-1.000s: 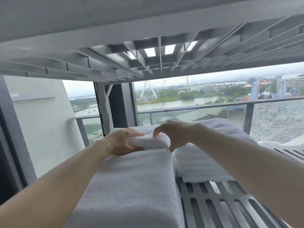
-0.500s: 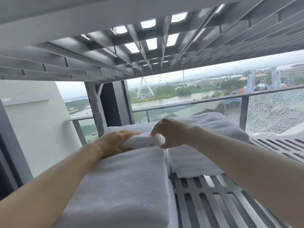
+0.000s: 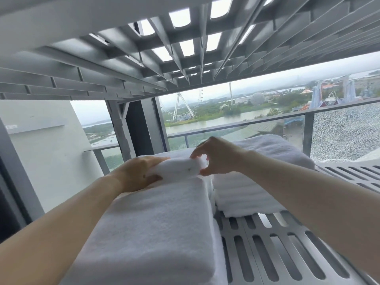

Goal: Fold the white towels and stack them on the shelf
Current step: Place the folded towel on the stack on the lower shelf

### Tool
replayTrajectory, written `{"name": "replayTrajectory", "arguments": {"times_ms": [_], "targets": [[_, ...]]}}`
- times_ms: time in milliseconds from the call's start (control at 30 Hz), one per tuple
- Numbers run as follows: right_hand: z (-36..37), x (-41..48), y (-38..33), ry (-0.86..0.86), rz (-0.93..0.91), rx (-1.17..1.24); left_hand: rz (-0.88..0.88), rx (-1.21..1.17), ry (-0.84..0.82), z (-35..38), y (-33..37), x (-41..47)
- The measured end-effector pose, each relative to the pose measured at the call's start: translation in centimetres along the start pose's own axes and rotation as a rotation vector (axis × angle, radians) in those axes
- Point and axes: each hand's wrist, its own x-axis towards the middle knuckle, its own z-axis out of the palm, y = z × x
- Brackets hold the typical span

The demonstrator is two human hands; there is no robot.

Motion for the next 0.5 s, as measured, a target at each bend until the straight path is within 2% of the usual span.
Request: {"name": "replayTrajectory", "arguments": {"times_ms": [100,233,500], "targets": [[0.3,0.2,-0.4,-0.092,-0.018,-0.102,0.017,0.037,-0.053,0.0,0.0,-0.2],[-0.5,0.7,-0.9,-0.200,0.012,-0.111,0.009,0.007,0.000,-0.8,-0.7,-1.6],[-2.8,3.1,-3.7,-0.273,0.043,-0.048,-0.084,0.250,-0.125,-1.6,-2.3,-3.6]]}}
